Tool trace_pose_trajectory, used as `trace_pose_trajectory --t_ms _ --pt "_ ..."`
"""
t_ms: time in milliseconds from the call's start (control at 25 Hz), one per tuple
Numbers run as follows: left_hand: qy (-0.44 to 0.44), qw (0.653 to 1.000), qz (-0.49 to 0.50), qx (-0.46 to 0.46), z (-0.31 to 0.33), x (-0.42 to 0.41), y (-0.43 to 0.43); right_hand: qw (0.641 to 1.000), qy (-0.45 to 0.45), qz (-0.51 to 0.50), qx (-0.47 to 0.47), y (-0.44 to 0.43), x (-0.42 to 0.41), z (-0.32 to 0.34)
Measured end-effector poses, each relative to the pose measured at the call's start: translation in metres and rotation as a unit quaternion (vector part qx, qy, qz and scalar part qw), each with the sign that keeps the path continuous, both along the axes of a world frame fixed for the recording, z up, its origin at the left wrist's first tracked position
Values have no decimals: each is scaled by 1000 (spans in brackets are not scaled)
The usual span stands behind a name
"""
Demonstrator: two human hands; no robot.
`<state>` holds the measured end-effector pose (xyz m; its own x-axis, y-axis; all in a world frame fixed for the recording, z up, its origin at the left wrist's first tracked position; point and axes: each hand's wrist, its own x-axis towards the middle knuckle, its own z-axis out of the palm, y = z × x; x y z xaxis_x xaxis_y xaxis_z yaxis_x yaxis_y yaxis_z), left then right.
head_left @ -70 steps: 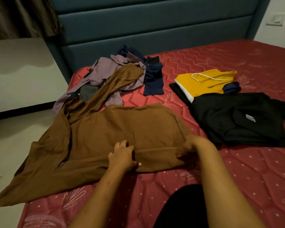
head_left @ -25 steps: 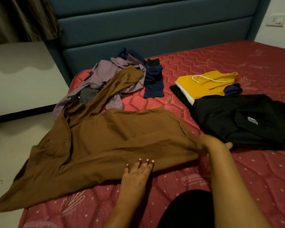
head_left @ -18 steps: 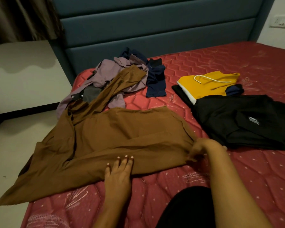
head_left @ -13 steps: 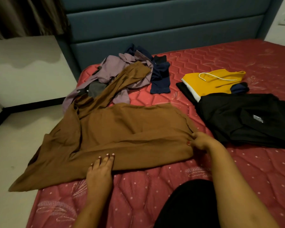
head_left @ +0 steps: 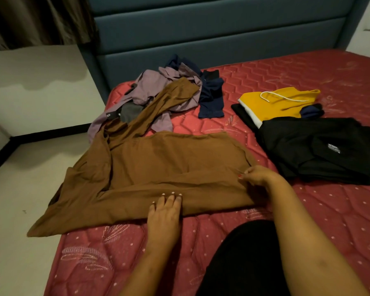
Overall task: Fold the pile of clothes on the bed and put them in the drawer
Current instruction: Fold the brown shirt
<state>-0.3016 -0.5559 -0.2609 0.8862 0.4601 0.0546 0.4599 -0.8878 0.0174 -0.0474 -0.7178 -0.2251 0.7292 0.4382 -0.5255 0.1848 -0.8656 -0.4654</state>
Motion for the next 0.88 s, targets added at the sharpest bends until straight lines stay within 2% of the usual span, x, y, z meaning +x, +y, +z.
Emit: trace_pose_trajectory --t_ms 120,200,320,440,560,640,680,760,840,880 --pt "10 998 -55 8 -2 23 -11 998 -13 54 -19 -8 4 -5" --pt "-31 996 -77 -15 -6 25 -11 996 -10 79 -48 -16 8 -8" --pt "-35 995 -97 3 -12 8 -14 984 83 114 -105 -20 4 -14" --pt "-42 993 -107 -29 -7 8 -24 982 80 89 -146 -23 4 -21" --pt "-40 991 -131 -1 -4 21 -36 961 102 112 -232 -16 5 -12" --pt "-22 989 -148 -2 -5 31 -40 978 105 91 -159 -1 4 -9" --pt "-16 987 -161 -3 -7 35 -41 989 82 75 -94 4 0 -9" --pt "15 985 -168 -18 -6 38 -43 998 39 50 -22 11 -2 -7" --pt "43 984 -170 -30 -2 41 -45 998 44 35 3 8 3 -13" --pt "77 982 -169 -42 2 43 -46 998 54 33 -13 4 5 -16"
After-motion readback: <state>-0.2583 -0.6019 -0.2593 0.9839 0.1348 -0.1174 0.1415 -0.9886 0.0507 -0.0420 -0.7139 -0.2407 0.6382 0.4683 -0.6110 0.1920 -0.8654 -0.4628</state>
